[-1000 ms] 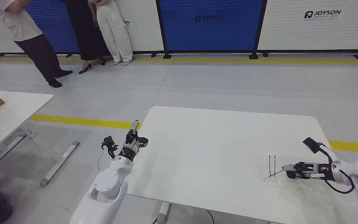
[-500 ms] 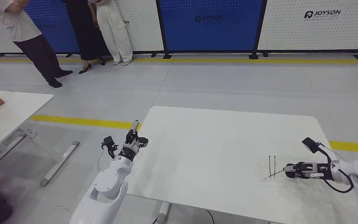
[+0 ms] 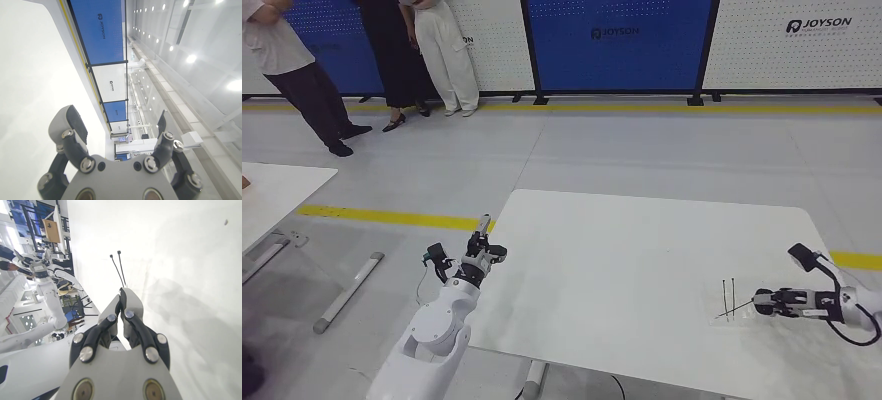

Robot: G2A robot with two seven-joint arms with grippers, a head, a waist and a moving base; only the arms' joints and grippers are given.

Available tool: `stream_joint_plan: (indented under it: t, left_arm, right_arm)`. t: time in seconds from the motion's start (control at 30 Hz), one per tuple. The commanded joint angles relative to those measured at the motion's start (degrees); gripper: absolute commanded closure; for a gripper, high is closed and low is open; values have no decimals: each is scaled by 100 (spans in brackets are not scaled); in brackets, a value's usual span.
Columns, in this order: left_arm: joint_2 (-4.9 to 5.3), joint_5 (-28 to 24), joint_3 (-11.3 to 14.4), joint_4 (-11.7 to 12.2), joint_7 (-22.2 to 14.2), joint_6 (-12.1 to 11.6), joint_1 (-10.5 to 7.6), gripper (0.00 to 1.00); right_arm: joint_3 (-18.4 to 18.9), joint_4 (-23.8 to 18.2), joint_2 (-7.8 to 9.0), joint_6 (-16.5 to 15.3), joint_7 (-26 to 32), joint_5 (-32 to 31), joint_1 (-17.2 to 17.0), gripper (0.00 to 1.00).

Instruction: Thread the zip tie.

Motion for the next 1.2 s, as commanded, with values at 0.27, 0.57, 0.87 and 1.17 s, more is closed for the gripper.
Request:
stream_joint_plan:
  t: [0.27, 0.57, 0.87, 1.17]
  left_arm:
    - [0, 0, 0, 0, 0, 0, 0, 0]
    - [0, 0, 0, 0, 0, 0, 0, 0]
    - [0, 0, 0, 0, 0, 0, 0, 0]
    - [0, 0, 0, 0, 0, 0, 0, 0]
  right_arm:
    - [363, -216, 267, -382, 0, 1564, -392, 100]
    - [399, -570, 411, -382, 0, 1955, -613, 100]
    - [467, -1084, 390, -267, -288, 2354, -862, 100]
    - [418, -2280, 324, 443, -798, 2924, -1172, 100]
